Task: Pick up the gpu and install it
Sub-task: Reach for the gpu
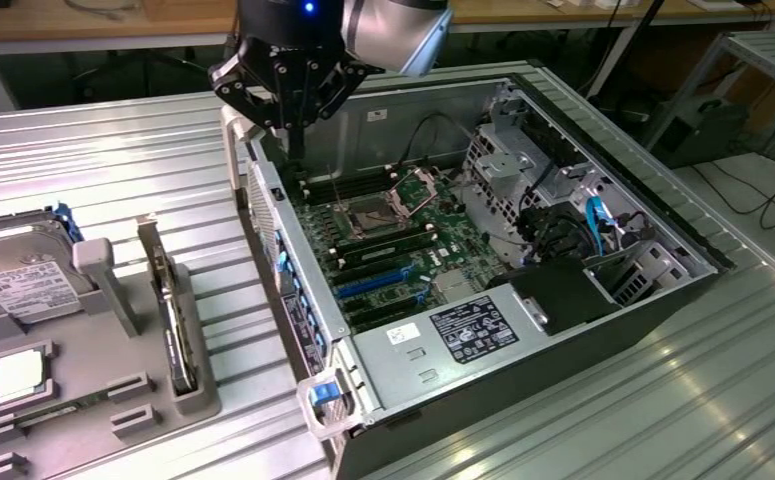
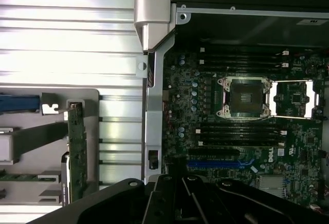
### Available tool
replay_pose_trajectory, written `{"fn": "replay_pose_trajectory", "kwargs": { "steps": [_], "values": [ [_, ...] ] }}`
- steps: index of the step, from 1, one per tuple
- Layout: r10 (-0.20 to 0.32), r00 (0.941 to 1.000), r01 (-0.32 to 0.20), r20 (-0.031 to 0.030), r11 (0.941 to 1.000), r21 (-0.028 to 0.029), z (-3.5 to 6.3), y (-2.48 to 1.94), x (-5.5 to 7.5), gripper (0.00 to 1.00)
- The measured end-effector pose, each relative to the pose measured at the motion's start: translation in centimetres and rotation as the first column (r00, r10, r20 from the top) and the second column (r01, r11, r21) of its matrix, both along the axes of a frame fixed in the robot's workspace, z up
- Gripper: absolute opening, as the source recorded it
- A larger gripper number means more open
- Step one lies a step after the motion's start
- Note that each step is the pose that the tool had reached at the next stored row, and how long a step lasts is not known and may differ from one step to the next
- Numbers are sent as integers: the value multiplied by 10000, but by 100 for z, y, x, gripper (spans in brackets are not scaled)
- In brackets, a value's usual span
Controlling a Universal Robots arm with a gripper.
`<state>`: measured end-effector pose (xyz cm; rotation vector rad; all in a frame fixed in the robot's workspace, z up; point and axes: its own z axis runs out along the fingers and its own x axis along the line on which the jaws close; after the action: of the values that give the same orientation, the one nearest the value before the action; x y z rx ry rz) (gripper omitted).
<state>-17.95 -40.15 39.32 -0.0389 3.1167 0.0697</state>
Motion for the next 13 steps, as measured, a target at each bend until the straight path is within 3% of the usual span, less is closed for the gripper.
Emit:
{"fn": "replay_pose_trajectory", "kwargs": {
  "steps": [13],
  "values": [
    [68, 10000, -68, 0, 10000, 0, 0, -7, -99, 11]
  ]
}}
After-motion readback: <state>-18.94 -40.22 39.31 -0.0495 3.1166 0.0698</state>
